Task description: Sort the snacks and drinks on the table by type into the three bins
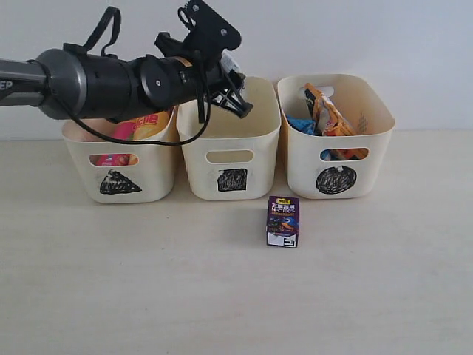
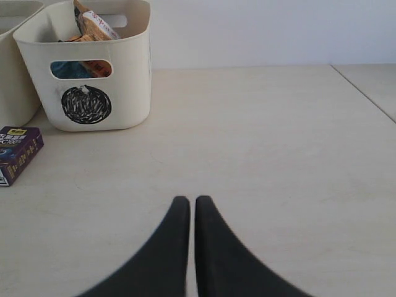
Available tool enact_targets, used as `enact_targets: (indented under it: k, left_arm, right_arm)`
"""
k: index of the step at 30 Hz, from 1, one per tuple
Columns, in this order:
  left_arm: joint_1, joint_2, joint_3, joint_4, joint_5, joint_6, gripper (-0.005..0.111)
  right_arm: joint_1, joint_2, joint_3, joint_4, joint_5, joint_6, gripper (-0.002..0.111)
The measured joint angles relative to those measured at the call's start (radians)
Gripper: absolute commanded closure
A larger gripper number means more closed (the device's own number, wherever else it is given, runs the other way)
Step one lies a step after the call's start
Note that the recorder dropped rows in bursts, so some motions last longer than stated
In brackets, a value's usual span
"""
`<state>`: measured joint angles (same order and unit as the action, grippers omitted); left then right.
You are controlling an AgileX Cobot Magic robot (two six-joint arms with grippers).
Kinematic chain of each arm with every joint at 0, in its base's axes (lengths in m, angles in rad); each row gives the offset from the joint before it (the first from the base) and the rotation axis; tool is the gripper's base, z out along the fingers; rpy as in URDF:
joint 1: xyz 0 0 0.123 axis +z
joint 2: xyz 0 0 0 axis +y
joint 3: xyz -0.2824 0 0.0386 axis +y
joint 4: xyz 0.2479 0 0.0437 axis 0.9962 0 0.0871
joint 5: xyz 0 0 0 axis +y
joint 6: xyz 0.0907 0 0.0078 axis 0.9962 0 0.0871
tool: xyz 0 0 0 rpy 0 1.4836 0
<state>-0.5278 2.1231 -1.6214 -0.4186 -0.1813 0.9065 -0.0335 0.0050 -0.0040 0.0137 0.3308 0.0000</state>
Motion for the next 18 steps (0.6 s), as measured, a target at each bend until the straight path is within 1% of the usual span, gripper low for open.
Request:
enact_targets:
  k: [3,11,12,14,16,18]
  left_arm:
    - [0.0,0.026,-0.039,0.0,0.016,-0.004,0.103]
    - [0.0,0.04,-0.047,-0.004,0.049,-0.006,0.102]
    - [0.0,0.04,-0.047,-0.004,0.06,-0.006,0.099]
    - [0.0,0.04,-0.047,-0.004,0.082,-0.006,0.087]
    - [0.0,0.04,-0.049,-0.004,0.11,-0.006,0.071]
    - [0.0,0.04,-0.049,-0.004,0.127,-0.006,0.051]
  right_arm:
    - [0.0,0.0,0.0,0.0,0.0,0.0,0.108]
    - [0.0,0.0,0.0,0.0,0.0,0.0,0.108]
    - [0.0,0.0,0.0,0.0,0.0,0.0,0.108]
    - [0.0,0.0,0.0,0.0,0.0,0.0,0.108]
    - [0.0,0.0,0.0,0.0,0.0,0.0,0.108]
    - [0.0,0.0,0.0,0.0,0.0,0.0,0.108]
